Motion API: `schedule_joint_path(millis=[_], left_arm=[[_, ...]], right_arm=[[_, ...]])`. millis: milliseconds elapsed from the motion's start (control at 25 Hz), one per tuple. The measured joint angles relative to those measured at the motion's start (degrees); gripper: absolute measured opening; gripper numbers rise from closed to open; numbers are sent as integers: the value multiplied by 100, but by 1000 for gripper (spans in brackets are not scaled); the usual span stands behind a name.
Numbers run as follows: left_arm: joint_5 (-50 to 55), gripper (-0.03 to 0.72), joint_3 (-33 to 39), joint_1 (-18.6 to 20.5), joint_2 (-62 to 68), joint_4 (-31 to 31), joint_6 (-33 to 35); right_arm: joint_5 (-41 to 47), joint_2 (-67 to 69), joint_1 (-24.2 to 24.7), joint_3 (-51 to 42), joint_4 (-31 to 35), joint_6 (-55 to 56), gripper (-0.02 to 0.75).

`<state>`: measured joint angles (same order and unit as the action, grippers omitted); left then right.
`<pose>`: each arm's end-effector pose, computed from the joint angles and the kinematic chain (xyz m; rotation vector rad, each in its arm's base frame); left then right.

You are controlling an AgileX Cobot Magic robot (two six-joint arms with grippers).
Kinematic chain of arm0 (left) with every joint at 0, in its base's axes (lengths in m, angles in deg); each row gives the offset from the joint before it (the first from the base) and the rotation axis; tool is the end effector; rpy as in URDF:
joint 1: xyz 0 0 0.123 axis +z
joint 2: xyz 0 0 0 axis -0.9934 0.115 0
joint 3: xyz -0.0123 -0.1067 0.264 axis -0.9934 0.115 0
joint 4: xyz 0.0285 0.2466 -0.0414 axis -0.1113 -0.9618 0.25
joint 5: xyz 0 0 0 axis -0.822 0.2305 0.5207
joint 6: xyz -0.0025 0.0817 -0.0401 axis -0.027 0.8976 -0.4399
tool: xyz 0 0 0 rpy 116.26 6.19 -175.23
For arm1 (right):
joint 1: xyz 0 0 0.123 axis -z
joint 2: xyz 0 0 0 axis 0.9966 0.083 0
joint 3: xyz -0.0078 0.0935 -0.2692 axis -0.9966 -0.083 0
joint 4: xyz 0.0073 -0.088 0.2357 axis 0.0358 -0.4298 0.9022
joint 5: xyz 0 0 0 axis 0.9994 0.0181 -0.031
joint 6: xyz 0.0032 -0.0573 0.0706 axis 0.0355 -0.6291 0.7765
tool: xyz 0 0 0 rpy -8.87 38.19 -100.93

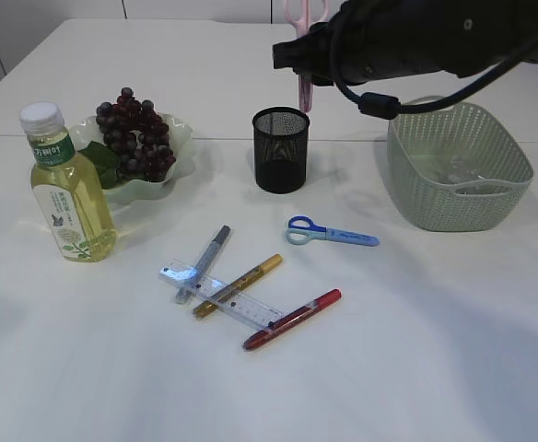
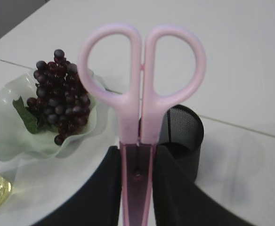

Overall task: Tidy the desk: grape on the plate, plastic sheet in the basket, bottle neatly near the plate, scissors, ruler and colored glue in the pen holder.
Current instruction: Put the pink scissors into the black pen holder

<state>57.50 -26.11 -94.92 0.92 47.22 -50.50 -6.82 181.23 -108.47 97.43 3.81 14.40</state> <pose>0.1749 -0.0580 0.3802 0.1759 2.6315 -0.4335 0.3907 0.1676 0.2878 -0.3084 2.0169 0.3189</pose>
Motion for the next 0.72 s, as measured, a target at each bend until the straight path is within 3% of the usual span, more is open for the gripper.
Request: schedule_joint_path(millis=[720], left_arm=[[0, 415, 0, 0, 0, 0, 0]], right_arm=[[-394, 1618, 201, 1722, -260, -17, 153]])
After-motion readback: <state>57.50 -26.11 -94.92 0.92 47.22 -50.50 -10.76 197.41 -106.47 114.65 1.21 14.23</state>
